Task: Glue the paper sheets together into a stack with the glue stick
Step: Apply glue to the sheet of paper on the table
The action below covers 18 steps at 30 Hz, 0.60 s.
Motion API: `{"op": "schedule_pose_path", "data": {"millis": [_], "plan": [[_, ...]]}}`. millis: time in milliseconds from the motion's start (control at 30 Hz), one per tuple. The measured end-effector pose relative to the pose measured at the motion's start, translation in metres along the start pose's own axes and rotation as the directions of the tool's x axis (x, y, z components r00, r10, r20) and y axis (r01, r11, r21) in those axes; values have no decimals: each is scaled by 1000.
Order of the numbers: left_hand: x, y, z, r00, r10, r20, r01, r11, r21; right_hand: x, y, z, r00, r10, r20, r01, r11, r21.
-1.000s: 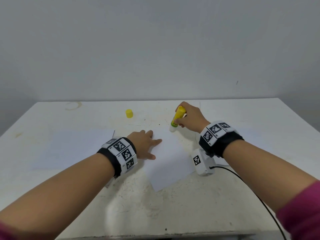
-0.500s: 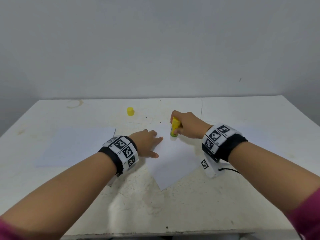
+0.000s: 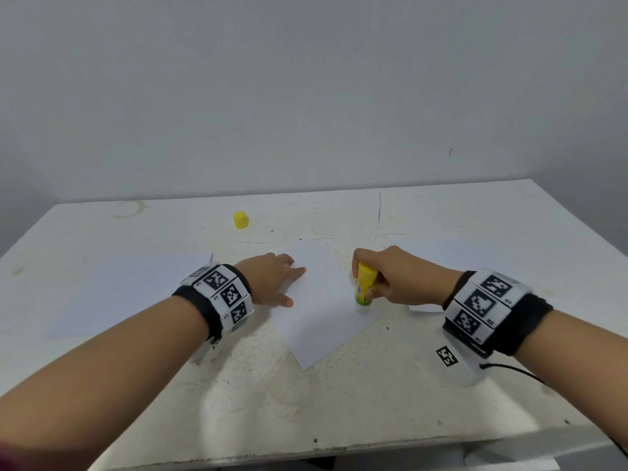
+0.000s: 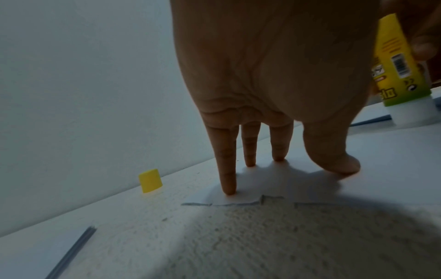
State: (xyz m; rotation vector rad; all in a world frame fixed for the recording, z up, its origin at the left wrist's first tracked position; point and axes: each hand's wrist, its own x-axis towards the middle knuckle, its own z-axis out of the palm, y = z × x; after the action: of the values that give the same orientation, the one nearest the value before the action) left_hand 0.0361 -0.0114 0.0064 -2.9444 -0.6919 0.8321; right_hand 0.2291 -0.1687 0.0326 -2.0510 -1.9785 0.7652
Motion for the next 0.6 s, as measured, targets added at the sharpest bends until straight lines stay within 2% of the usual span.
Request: {"op": "schedule_pose_path", "data": {"millis": [67,133,200,300,333,400,467,500,600], "plan": [[-2,1,0,1000,-6,-2,6,1000,8,-1,-1,-8,999,36,31,-35,998,-46],[-3,2,0,1000,-24,-13,24,1000,7,0,0,-18,998,62,21,-62,998,-2],[-5,5,0,996,-74,-47,74,997,10,5,5,-27,995,68,-68,-60,991,119],[-9,10,-1,983,-157,-98,162,986,45,17,10,-36,963,120,-240,-68,975,212],[-8,10,0,980,-152,-128,157,987,33,22,10,-38,951,141,-276,-74,968,241],[-5,11,2,987,-43,-157,38,999,-34,33,9,-39,930,178,-321,-80,952,295],[-4,14,1,991,98,-89,-104,992,-71,44,7,-39,917,205,-342,-90,942,323],[-4,15,0,991,123,-48,-126,989,-72,49,6,-39,914,212,-345,-96,941,324],[-3,14,-2,996,84,2,-84,996,-38,65,3,-37,915,213,-343,-104,945,310]]}}
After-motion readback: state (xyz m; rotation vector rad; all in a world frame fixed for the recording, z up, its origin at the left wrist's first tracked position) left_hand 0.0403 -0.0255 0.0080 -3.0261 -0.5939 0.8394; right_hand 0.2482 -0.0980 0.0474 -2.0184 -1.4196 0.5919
